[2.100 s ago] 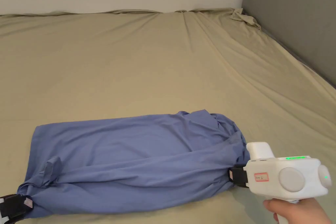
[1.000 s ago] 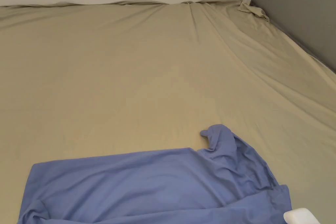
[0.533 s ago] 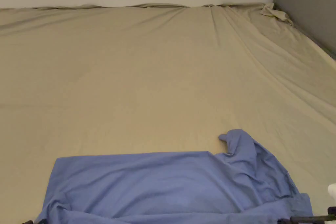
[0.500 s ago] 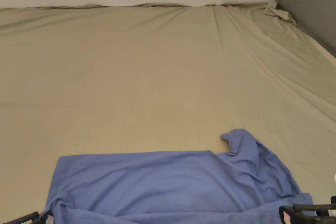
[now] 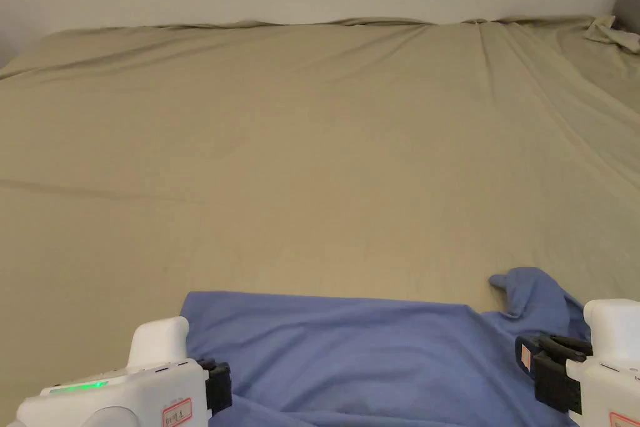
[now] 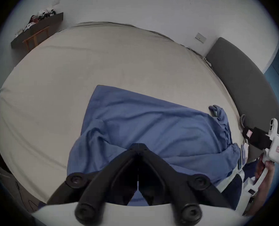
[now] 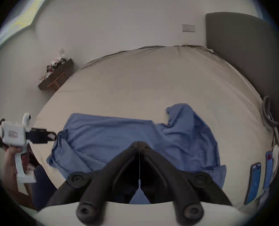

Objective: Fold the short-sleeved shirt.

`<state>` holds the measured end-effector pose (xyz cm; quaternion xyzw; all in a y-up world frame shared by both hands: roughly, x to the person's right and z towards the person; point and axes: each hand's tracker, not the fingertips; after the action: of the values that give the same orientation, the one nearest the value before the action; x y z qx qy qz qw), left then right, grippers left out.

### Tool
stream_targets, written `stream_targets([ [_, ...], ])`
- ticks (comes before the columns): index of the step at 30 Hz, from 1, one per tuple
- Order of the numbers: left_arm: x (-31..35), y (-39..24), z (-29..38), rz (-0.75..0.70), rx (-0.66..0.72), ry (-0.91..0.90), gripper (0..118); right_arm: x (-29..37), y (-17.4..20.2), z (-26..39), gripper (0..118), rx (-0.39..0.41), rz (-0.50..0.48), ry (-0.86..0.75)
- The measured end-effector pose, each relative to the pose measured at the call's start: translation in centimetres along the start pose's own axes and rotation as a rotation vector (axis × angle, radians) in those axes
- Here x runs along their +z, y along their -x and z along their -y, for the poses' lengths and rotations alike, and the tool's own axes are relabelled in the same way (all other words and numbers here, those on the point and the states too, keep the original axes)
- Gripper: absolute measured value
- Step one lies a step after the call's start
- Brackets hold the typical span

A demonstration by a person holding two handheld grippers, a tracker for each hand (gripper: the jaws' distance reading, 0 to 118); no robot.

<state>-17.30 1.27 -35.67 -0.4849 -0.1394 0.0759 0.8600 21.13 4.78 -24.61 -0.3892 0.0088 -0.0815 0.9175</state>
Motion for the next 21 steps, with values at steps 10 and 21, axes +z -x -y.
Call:
stream_targets([
  [10,-8.9,3.9,-8.5,-0.286,-0.127,-0.016,118,-0.3,0.6,-0.9,3,0.048,0.051,0.012],
  [21,-13.5,2.5,-8.7,-0.291,-0.205,0.066,56,-2.4,0.6,-0.6,3,0.035,0.09,0.086],
])
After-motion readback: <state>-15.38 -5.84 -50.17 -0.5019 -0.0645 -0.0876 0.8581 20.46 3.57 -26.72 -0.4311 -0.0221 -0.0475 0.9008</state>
